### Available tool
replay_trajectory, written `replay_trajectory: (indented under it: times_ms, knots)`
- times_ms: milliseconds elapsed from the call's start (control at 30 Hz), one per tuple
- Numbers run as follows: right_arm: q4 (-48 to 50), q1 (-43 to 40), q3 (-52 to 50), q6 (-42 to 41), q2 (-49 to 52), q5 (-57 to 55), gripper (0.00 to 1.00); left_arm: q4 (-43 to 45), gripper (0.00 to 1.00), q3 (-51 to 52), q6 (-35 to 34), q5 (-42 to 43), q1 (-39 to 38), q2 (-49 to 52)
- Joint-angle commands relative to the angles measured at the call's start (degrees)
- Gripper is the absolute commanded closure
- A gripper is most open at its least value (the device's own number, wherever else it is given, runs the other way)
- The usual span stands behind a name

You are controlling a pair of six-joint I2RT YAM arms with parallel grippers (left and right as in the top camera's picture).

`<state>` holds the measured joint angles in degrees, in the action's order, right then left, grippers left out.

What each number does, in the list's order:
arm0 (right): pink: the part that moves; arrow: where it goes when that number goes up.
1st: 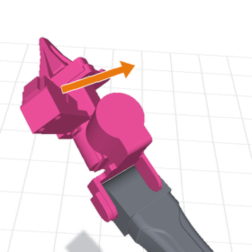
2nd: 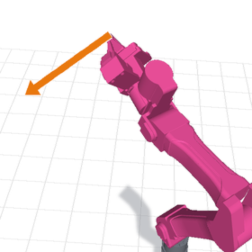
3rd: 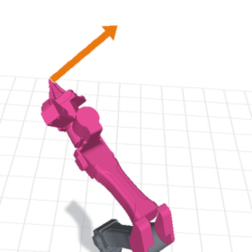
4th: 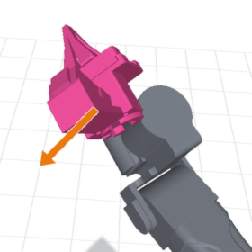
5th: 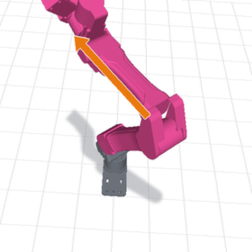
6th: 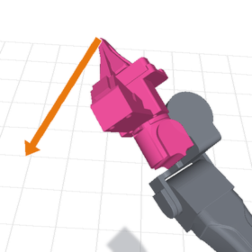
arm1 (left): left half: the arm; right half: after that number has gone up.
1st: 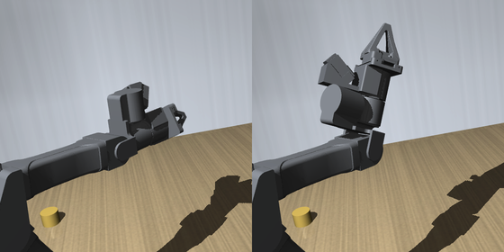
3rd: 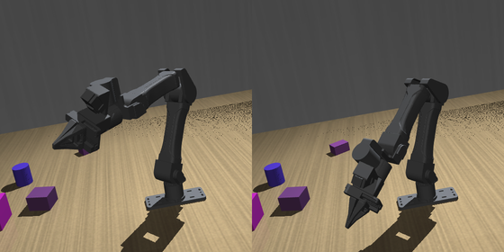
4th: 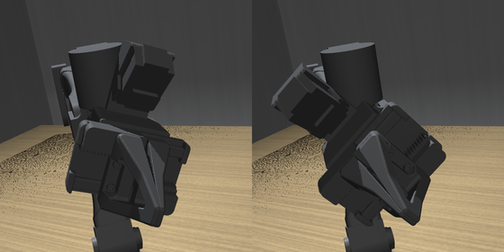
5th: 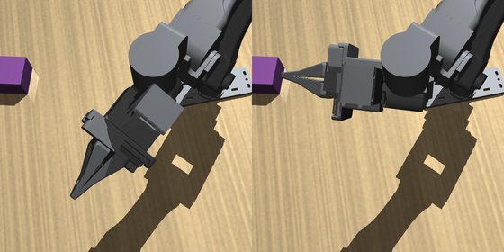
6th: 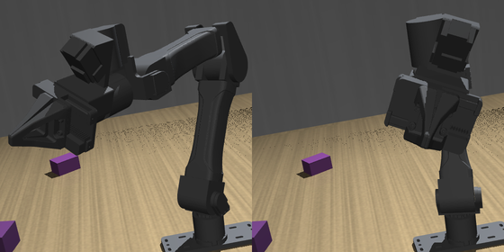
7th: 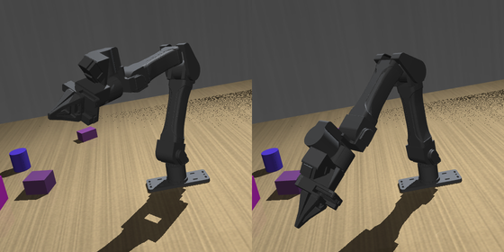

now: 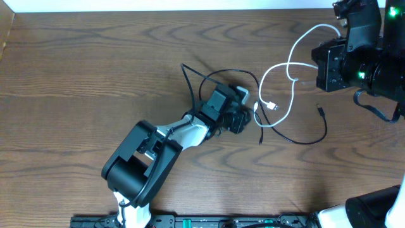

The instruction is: Untangle cables

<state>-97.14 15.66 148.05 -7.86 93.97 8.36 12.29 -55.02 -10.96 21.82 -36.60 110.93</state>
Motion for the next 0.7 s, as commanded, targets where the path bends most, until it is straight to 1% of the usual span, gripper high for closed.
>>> replay_trajectory:
  times_ms: [0,133,167,267,333,400,433,500,533,667]
  knots:
    - [-0.17,-0.33,-0.11,0.68,-0.35,3.3,0.99,2.82,0.54,-4.15,-3.54,-6.08,2.75,1.18]
    - [-0.17,0.42,-0.11,0.59,-0.37,6.69,0.99,4.15,0.54,-8.35,-4.2,-6.1,6.99,1.18]
    - [-0.2,1.14,-0.13,0.31,-0.37,7.08,0.99,4.15,0.54,-9.92,-4.48,-6.08,9.68,1.18]
    - [-0.2,2.95,-1.31,-0.04,-0.72,7.04,0.99,3.82,0.54,-10.91,-7.74,-5.38,13.62,1.18]
    - [-0.17,3.65,-2.84,-0.04,-1.03,6.43,0.99,1.84,0.55,-10.91,-8.41,-2.86,15.47,1.18]
    - [-0.17,3.96,-4.7,-0.04,-1.07,5.07,0.99,-2.38,0.55,-10.91,-7.45,-2.38,16.24,1.18]
    - [-0.17,3.93,-6.49,-0.28,-1.07,3.3,0.99,-5.51,0.55,-10.88,-5.38,-2.36,16.28,1.18]
    - [-0.17,3.93,-9.4,-1.42,-1.07,-0.02,0.99,-8.52,0.55,-10.88,-3.28,-2.38,16.22,1.18]
    - [-0.15,3.93,-12.68,-2.27,-1.07,-3.41,0.99,-10.54,0.55,-10.88,-1.88,-2.38,16.15,1.18]
    - [0.44,3.93,-21.16,-5.29,-1.07,-10.45,0.99,-13.38,0.55,-10.88,-1.73,-2.36,16.17,1.18]
